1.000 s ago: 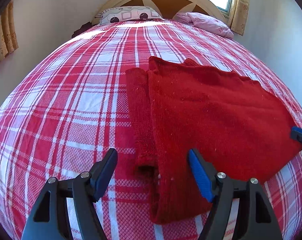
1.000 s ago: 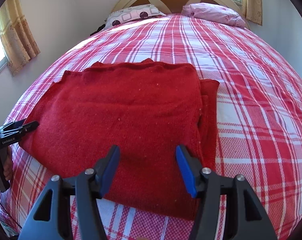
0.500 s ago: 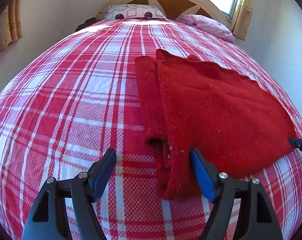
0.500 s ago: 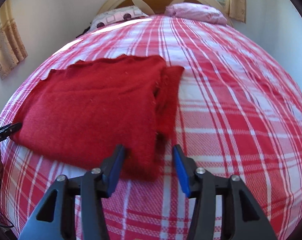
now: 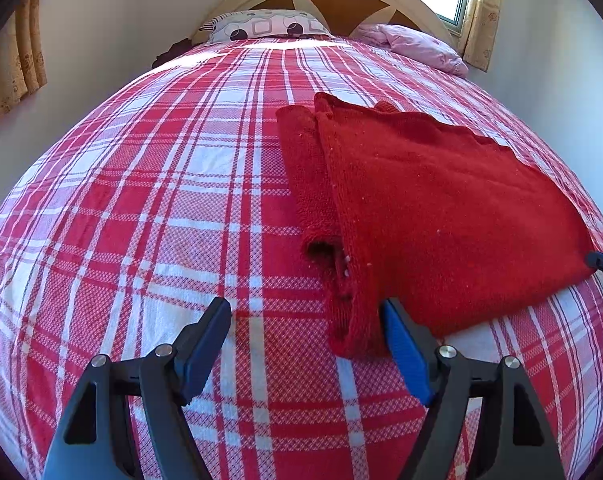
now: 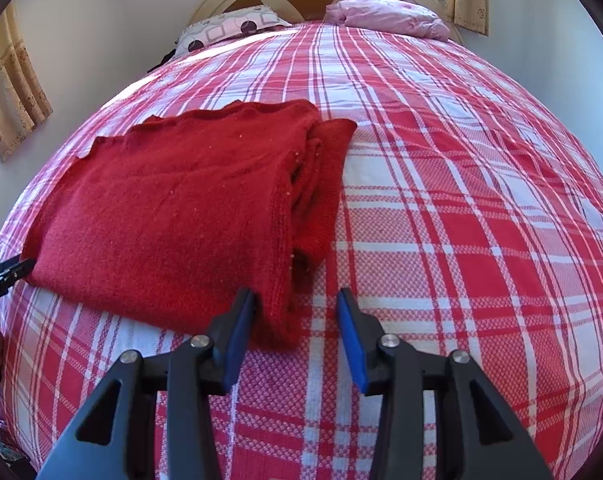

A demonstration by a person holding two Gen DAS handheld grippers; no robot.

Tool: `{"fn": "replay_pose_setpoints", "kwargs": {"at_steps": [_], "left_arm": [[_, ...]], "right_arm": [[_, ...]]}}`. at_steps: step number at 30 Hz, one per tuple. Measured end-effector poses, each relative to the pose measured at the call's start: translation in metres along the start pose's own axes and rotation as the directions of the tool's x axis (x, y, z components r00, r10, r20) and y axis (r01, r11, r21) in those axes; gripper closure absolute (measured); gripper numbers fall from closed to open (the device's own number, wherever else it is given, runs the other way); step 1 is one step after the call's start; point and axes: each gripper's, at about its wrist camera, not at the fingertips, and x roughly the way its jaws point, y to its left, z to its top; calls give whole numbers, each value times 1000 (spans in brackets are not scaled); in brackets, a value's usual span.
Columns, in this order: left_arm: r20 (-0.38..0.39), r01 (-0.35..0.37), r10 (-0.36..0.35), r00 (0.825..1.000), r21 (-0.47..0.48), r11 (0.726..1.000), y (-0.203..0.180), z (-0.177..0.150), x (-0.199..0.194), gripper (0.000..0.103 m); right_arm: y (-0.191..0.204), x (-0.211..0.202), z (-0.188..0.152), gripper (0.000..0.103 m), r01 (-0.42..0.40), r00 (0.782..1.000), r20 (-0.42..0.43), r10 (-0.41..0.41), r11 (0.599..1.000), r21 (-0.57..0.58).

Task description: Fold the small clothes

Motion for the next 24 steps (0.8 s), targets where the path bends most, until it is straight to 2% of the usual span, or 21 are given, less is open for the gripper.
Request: {"fn": "replay_pose_setpoints", "kwargs": {"at_steps": [4, 11, 24], "left_arm": [[2, 6, -6, 1000, -6, 1000, 7, -5, -5, 25], [-2, 5, -5, 1000, 19, 1000, 13, -11, -12, 25], [5, -47, 47, 999, -30, 998, 44, -18, -21, 25]], "right_arm": [[4, -17, 2, 56, 26, 999, 41, -26, 1000, -14], [30, -37, 7, 51, 62, 994, 100, -51, 992, -111], [80, -18, -2, 49, 11, 998, 57, 2, 974, -227]]}}
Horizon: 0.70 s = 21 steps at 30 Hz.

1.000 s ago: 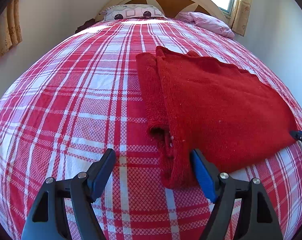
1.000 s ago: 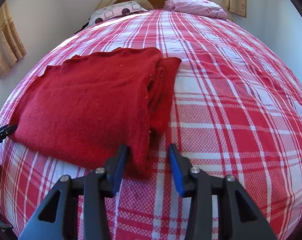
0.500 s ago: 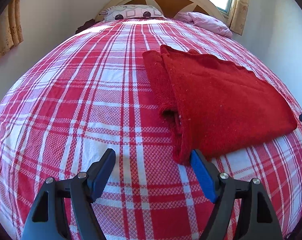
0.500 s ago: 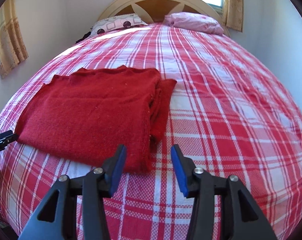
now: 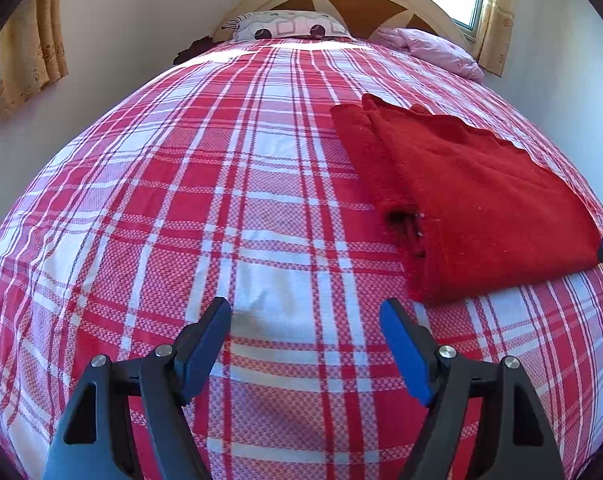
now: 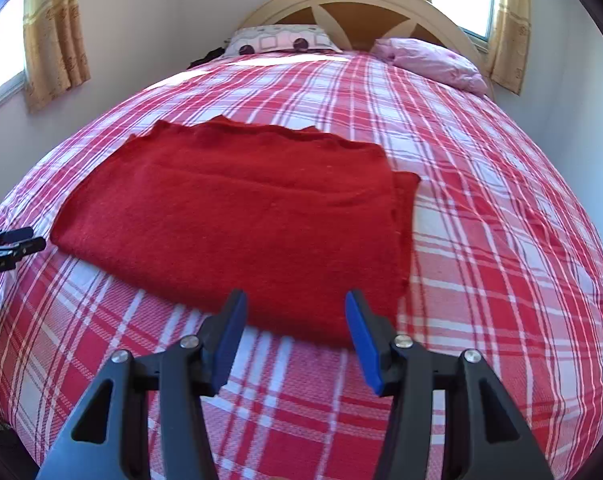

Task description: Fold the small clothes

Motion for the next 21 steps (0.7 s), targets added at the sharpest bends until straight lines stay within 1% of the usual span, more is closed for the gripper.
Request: {"fn": "replay_pose_setpoints", "kwargs": {"at_steps": [3, 6, 8, 10, 11, 12, 14, 18, 21], "left_arm": [[7, -21, 21, 1000, -17, 1000, 6, 1, 0, 25], [19, -35, 36, 999, -65, 997, 19, 4, 0, 25], [30, -26, 29, 999, -87, 996, 27, 5, -2, 25], [37, -58, 62, 997, -95, 994, 33, 6, -2, 25], [36, -62, 66, 997, -99, 993, 35, 6, -1, 25], [32, -52, 56, 998, -114, 992, 38, 4, 1, 25], [48, -33, 40, 998, -132, 991, 41, 2, -2, 25], [54, -32, 39, 998, -127, 991, 40, 1, -2, 25], [60, -8, 17, 998, -144, 990, 44, 1, -4, 25]], "right_arm": [[14, 3, 2, 48, -16, 1000, -2, 16, 1000, -26], [29, 6, 5, 46, -32, 999, -4, 32, 998, -51], [43, 8, 6, 46, -40, 999, -6, 40, 996, -84], [59, 11, 8, 46, -46, 999, -6, 45, 991, -127], [66, 12, 8, 46, -50, 999, -7, 50, 988, -146], [73, 14, 9, 46, -56, 998, -8, 55, 985, -164], [92, 16, 11, 46, -70, 998, -8, 69, 977, -202], [124, 19, 15, 46, -98, 995, -6, 100, 960, -261], [153, 23, 16, 45, -101, 994, 3, 108, 938, -330]]}}
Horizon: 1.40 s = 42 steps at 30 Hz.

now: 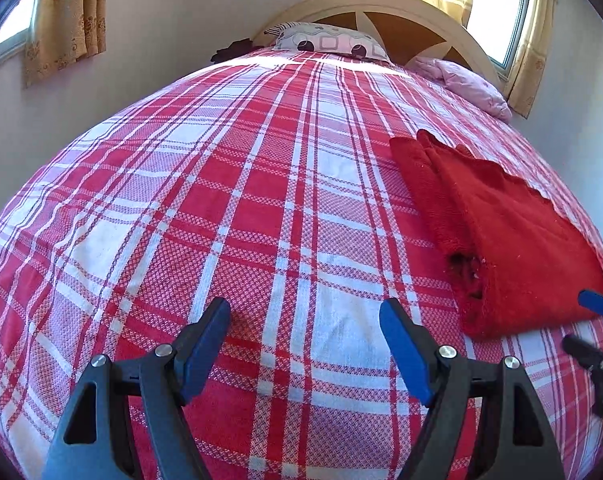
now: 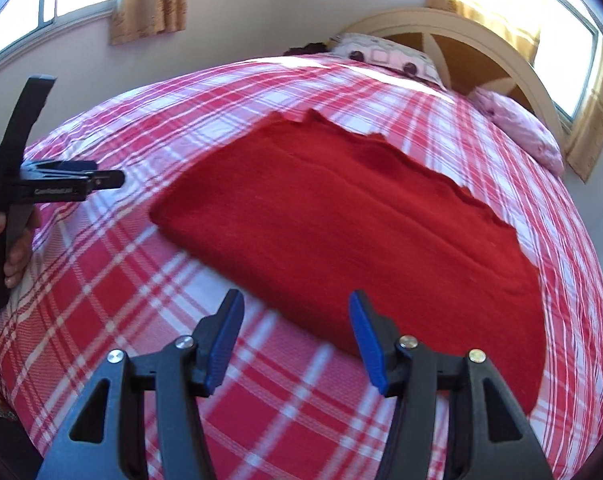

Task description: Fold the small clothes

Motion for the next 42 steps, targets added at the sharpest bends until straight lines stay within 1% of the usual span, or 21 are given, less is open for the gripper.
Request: {"fn": "replay_pose_setpoints", "kwargs": {"at_steps": [6, 10, 13, 14, 19, 22, 23, 25, 26, 27, 28, 29, 30, 31, 32, 35, 36, 37, 39, 41, 42], "left_arm": [[1, 61, -61, 998, -56, 997, 11, 3, -2, 25], [-14, 84, -85, 996, -65, 994, 13, 9, 1, 25], [-34, 115, -118, 992, -79, 990, 14, 17, 4, 25], [-40, 126, -130, 991, -85, 988, 14, 21, 6, 25], [-49, 175, -180, 982, -95, 980, 10, 46, 12, 25], [-33, 209, -212, 977, -74, 975, 0, 65, 16, 25], [-37, 225, -228, 973, -64, 972, -3, 70, 19, 25], [-76, 281, -284, 956, -52, 958, -13, 81, 35, 25], [-96, 308, -313, 945, -61, 949, -17, 88, 46, 25], [-112, 340, -346, 932, -72, 938, -20, 93, 55, 25], [-131, 372, -381, 915, -86, 924, -23, 98, 64, 25], [-145, 391, -403, 904, -105, 914, -27, 105, 75, 26], [-143, 402, -416, 898, -120, 908, -29, 110, 81, 26], [-138, 433, -452, 882, -145, 890, -31, 117, 88, 26], [-140, 451, -473, 870, -163, 877, -33, 122, 94, 26], [-137, 469, -496, 857, -187, 863, -41, 135, 107, 26], [-159, 471, -497, 853, -179, 864, -45, 138, 112, 26], [-186, 462, -488, 853, -170, 871, -49, 139, 119, 25], [-215, 424, -447, 868, -147, 894, -56, 139, 130, 26], [-238, 418, -436, 868, -127, 900, -62, 139, 138, 26], [-235, 420, -433, 870, -109, 901, -64, 139, 138, 26]], "right_arm": [[56, 17, 15, 43, 31, 999, 27, -27, 983, -179], [81, 27, 19, 43, 56, 998, 41, -46, 964, -259], [97, 36, 20, 43, 141, 990, 75, -123, 935, -326], [102, 42, 20, 43, 182, 983, 90, -161, 920, -346], [114, 56, 25, 43, 278, 960, 143, -241, 886, -371], [115, 59, 29, 45, 301, 953, 152, -263, 882, -362], [115, 60, 30, 45, 306, 951, 151, -269, 882, -359], [114, 61, 31, 46, 314, 949, 152, -277, 882, -352], [114, 61, 30, 49, 316, 948, 153, -279, 881, -351], [113, 61, 30, 54, 316, 948, 151, -279, 881, -352], [113, 62, 30, 57, 312, 950, 145, -278, 882, -352], [113, 62, 30, 62, 306, 952, 141, -273, 884, -353], [114, 62, 30, 67, 309, 951, 141, -276, 882, -355], [115, 62, 29, 70, 311, 950, 139, -279, 881, -357], [116, 63, 28, 72, 308, 951, 137, -277, 881, -359], [115, 63, 26, 73, 301, 953, 136, -270, 887, -351], [114, 63, 27, 73, 296, 955, 133, -266, 890, -346], [114, 65, 27, 73, 292, 956, 131, -262, 893, -344], [112, 65, 27, 73, 287, 957, 131, -257, 896, -338], [112, 66, 28, 73, 295, 955, 138, -262, 893, -341], [112, 67, 27, 73, 299, 953, 142, -266, 891, -342]]}}
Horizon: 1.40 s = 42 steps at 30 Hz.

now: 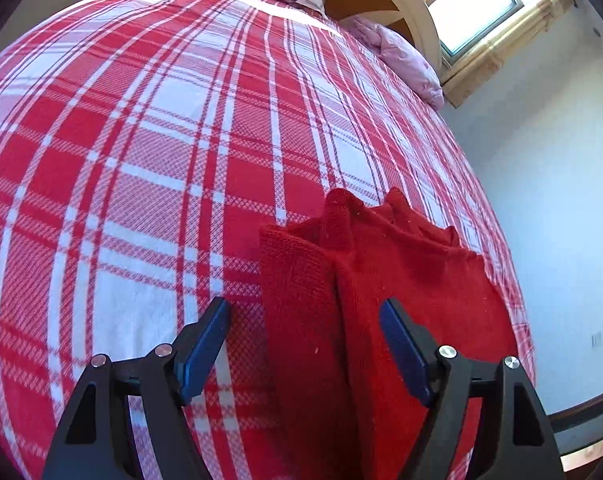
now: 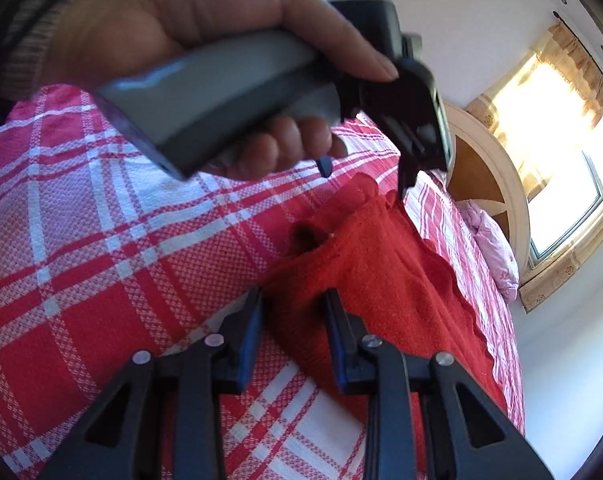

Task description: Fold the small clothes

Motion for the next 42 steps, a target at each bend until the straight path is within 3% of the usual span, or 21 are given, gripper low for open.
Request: {"fn": "replay_pose_setpoints", "kwargs": {"at_steps": [3, 9, 10, 11, 13, 17, 27, 34, 42], "left_arm": [[-4, -6, 6, 1000, 62, 998, -8, 3, 3, 26], [-14, 58, -57, 998, 74, 996, -13, 4, 9, 29], [-14, 58, -57, 998, 72, 996, -13, 4, 9, 54], [-24, 65, -63, 998, 68, 996, -11, 4, 11, 85], [-17, 74, -73, 997, 57, 996, -10, 3, 11, 86], [0, 73, -73, 997, 35, 997, -9, 1, 3, 88], [15, 73, -74, 997, 18, 997, -24, 10, -9, 88], [27, 82, -83, 996, 5, 997, -42, 17, -16, 89], [54, 105, -108, 993, 51, 993, -85, 28, -25, 89]], "right_arm": [[2, -1, 0, 73, 11, 1000, 6, -11, 1000, -5], [9, -4, 1, 76, 30, 999, 15, -30, 999, -24], [10, -5, 1, 77, 29, 999, 15, -28, 999, -24], [10, -5, 1, 78, 25, 1000, 15, -25, 999, -25], [14, -6, 1, 86, 24, 1000, 10, -23, 999, -26], [12, -9, 0, 90, 21, 1000, 18, -21, 1000, -17], [-23, -34, -4, 92, -72, 994, 91, 60, 989, 129], [-53, -47, -10, 93, -138, 984, 147, 104, 961, 240], [-102, -59, -21, 93, -142, 977, 201, 71, 919, 368]]}}
